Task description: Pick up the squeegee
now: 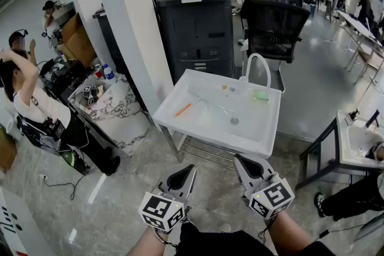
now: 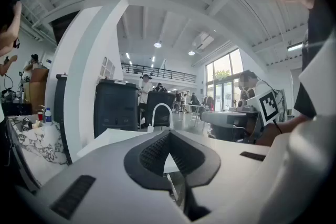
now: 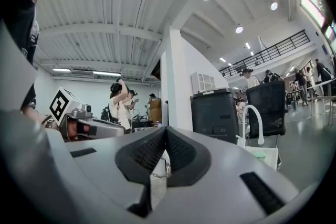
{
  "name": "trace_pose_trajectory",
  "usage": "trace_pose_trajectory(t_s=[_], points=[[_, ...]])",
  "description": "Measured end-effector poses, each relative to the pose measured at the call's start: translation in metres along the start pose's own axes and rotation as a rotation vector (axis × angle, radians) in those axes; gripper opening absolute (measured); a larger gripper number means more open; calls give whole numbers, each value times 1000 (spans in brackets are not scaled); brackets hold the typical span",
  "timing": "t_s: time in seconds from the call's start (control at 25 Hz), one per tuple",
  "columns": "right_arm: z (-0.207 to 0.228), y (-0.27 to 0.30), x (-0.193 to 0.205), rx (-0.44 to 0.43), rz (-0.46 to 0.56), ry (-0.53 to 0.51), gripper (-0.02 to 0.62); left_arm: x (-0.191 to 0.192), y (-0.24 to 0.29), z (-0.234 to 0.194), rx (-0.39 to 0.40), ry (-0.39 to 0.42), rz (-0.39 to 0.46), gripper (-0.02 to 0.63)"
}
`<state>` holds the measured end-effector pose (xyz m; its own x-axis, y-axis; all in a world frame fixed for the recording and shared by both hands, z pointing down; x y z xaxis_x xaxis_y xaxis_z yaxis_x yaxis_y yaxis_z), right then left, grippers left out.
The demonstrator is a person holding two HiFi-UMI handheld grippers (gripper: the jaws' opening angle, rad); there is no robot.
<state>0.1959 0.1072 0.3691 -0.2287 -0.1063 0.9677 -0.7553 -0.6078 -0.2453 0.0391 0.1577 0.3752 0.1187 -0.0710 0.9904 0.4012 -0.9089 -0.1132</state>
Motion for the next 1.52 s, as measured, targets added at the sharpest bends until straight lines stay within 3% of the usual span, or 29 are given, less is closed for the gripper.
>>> trace_pose_trajectory(t_s=[0.76, 1.12, 1.52], points=[[2, 27, 16, 9, -13, 24, 17, 7, 4, -31, -3, -13, -21, 15], [-10, 72, 32, 22, -44, 20, 17, 14, 3, -79, 2, -48, -35, 15], [-32, 155, 52, 40, -55, 6, 17, 10, 2, -168, 14, -79, -35, 16]])
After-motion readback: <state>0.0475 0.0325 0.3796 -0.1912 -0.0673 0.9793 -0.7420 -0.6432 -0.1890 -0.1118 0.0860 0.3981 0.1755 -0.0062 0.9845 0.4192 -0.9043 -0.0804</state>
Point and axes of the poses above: the fingertips, and each gripper's own axes: y forward along the fingers, z to its right, x out of its underside, the point moved 3 cm from there along -y, backward along the fingers, and after that the axes turned 14 degrees about z, right-handed, at the moved point
